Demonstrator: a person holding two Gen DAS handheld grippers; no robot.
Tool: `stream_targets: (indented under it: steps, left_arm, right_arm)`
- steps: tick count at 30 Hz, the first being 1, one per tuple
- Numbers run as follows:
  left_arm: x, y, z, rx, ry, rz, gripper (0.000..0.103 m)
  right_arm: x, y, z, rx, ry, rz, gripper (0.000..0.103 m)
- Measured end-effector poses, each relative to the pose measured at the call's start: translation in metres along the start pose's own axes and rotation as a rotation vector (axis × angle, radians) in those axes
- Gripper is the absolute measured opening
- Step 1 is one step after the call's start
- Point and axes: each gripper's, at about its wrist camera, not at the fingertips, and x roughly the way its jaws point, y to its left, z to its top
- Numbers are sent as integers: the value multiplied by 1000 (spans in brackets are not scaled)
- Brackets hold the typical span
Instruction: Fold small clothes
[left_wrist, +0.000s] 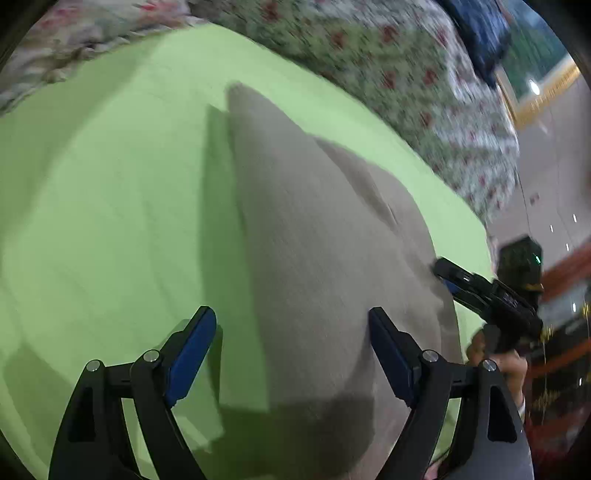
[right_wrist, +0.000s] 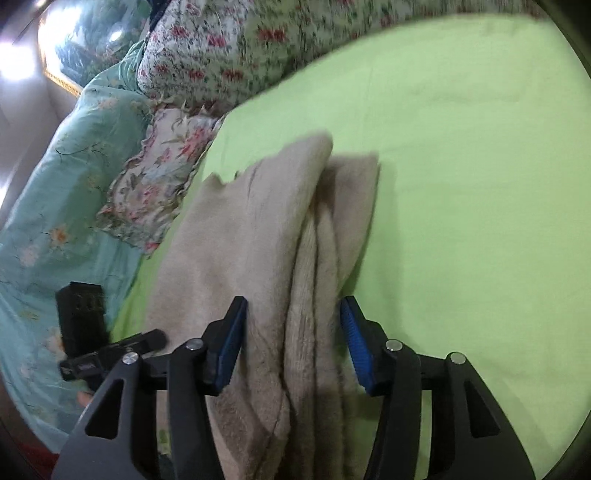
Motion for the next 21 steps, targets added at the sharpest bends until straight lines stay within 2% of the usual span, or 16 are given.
stream_targets:
  steps: [3,7,8,9,11,13,15,17,19,21]
  left_arm:
    - [-4,8,17,-54,-38,-10,84]
    - [-3,12,35,-75,-73,18,84]
    - [-1,13,38,-79,-81,35,84]
    - [2,13,42,-79,-89,57,83]
    - [8,9,46,-60,-90,92,83]
    - [15,-2,51,-9,-93,136,82]
    - [23,-10,53,30,-84,169,82]
    - [32,-15,54,47,-66,183,82]
    - [38,-21,54,74,-58,204,82]
    - [34,-21,52,88,-60,221,82]
  right_arm:
    - [-5,2,24,-13,-57,-14,53]
    - [26,-1,61,16,-32,-7,53]
    - [32,-3,65,27,-25,1,48]
    - [39,-3,70,33,-17,7,32]
    - [48,1,76,11,-5,2,9]
    - [32,1,76,8,-77,24,8]
    - [19,-6,72,26,-118,-16,8]
    - [20,-21,68,69,-107,-48,8]
    - [34,-35,60,110,-55,-76,8]
    - [40,-37,57,112,-40,-68,8]
